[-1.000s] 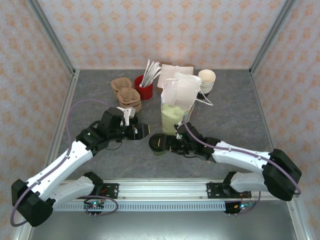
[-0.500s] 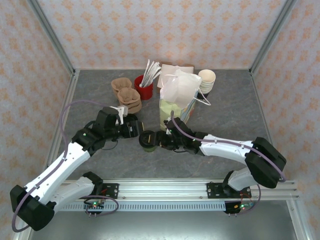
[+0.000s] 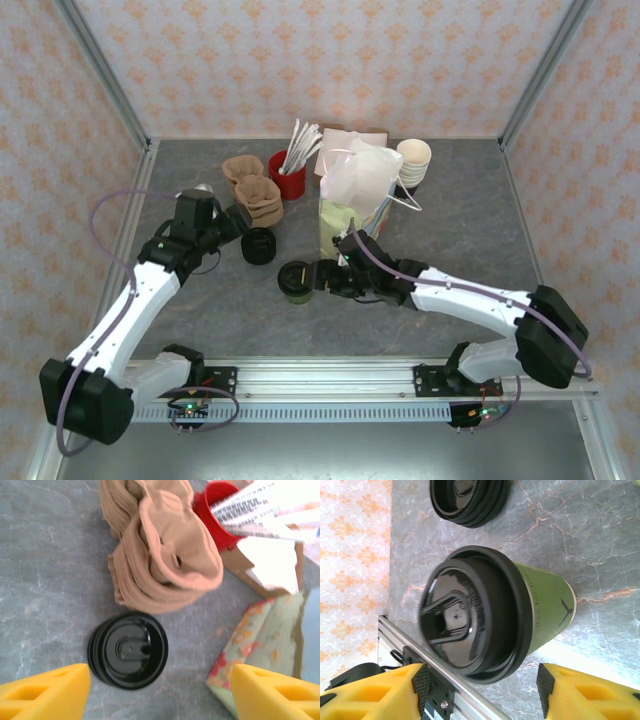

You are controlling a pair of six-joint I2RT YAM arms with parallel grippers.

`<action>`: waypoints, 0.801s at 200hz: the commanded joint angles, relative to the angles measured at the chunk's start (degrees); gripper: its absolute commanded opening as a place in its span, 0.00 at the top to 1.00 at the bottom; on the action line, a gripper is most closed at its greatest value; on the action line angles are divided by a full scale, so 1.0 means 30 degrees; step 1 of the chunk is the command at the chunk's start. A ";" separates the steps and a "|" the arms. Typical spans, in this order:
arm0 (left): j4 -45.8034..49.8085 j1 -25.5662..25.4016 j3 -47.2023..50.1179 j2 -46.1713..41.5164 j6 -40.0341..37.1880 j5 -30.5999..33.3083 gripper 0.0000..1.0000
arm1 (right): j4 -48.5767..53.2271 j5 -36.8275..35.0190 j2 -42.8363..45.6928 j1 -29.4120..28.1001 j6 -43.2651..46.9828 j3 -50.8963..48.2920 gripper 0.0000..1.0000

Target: Pack the takeout coffee

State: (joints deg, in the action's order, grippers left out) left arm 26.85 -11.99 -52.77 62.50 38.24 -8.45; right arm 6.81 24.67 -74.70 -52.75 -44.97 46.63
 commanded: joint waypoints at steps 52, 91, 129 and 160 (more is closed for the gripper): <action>-0.2549 0.1679 -0.3158 0.5407 0.1697 -0.0005 0.46 | 0.3764 -0.1316 0.3556 -0.0137 0.1071 0.1606 0.41; -0.2673 0.1843 -0.4312 0.7435 0.1507 0.0094 0.56 | 0.5596 -0.2243 0.4862 -0.0141 0.1605 0.2278 0.42; -0.3038 0.1843 -0.5136 0.8953 0.1610 -0.0611 0.64 | 0.6477 -0.2725 0.5573 -0.0106 0.1827 0.2527 0.42; -0.3163 0.1847 -0.5560 0.9808 0.1696 -0.0810 0.69 | 0.6983 -0.2974 0.5968 -0.0031 0.1909 0.2562 0.42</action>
State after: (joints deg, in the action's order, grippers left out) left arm 18.50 -6.96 -67.00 90.61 42.50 -10.28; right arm 24.73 17.96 -58.43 -52.73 -40.53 52.53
